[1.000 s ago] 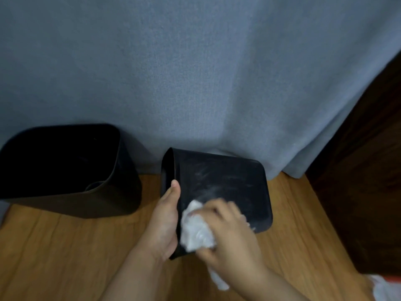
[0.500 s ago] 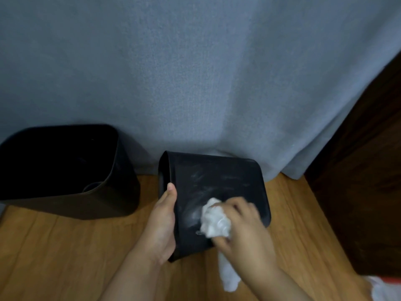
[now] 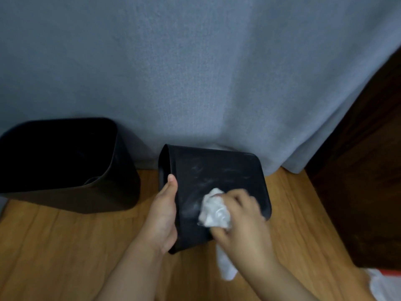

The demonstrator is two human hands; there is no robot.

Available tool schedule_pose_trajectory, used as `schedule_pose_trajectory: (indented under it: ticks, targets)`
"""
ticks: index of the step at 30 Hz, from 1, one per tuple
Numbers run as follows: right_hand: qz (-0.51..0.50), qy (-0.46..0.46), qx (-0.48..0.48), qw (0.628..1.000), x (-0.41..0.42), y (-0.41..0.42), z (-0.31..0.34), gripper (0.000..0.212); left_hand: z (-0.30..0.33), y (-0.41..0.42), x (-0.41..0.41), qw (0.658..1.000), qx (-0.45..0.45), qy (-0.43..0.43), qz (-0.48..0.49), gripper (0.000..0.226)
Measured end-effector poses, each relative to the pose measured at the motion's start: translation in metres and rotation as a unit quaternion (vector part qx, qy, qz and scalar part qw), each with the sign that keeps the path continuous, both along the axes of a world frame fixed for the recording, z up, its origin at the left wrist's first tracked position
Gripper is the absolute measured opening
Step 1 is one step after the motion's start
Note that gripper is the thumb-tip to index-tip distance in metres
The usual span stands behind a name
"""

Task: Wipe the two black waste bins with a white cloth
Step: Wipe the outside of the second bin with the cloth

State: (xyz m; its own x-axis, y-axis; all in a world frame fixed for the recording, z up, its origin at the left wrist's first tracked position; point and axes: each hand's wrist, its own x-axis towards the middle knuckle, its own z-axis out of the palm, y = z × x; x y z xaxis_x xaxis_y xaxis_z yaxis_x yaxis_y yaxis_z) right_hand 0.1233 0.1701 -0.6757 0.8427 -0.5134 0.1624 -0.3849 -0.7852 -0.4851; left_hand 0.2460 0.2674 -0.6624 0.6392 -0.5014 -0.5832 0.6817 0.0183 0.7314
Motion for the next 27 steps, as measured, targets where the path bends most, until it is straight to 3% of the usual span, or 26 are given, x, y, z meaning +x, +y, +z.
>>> schedule_pose_trajectory:
  ticks: [3, 6, 9, 14, 18, 23, 27]
  targets:
    - [0.123, 0.007, 0.021, 0.992, -0.001, 0.018, 0.001, 0.042, 0.004, 0.0, 0.0, 1.0, -0.007, 0.013, -0.011, 0.057]
    - [0.052, 0.026, -0.021, 0.998, -0.011, -0.003, -0.013, 0.042, 0.005, 0.003, 0.0, 1.0, -0.008, 0.0, -0.019, 0.057]
    - [-0.049, 0.013, 0.02, 0.999, -0.013, -0.01, -0.013, 0.042, 0.004, 0.003, 0.0, 1.0, 0.006, -0.012, -0.006, 0.053]
    - [0.111, 0.01, 0.021, 0.994, -0.004, 0.017, -0.005, 0.044, 0.01, 0.0, 0.0, 0.999, -0.009, 0.03, -0.013, 0.059]
    - [0.046, 0.002, 0.036, 0.998, -0.006, 0.001, -0.019, 0.047, 0.011, 0.003, 0.002, 0.999, 0.024, 0.031, -0.028, 0.06]
    - [0.024, -0.012, 0.026, 0.999, -0.005, 0.003, -0.01, 0.036, 0.016, 0.003, 0.009, 0.994, 0.081, 0.056, -0.044, 0.062]
    - [0.0, -0.017, 0.031, 0.999, 0.0, -0.004, -0.007, 0.036, 0.02, 0.01, 0.005, 0.996, 0.029, 0.078, -0.041, 0.049]
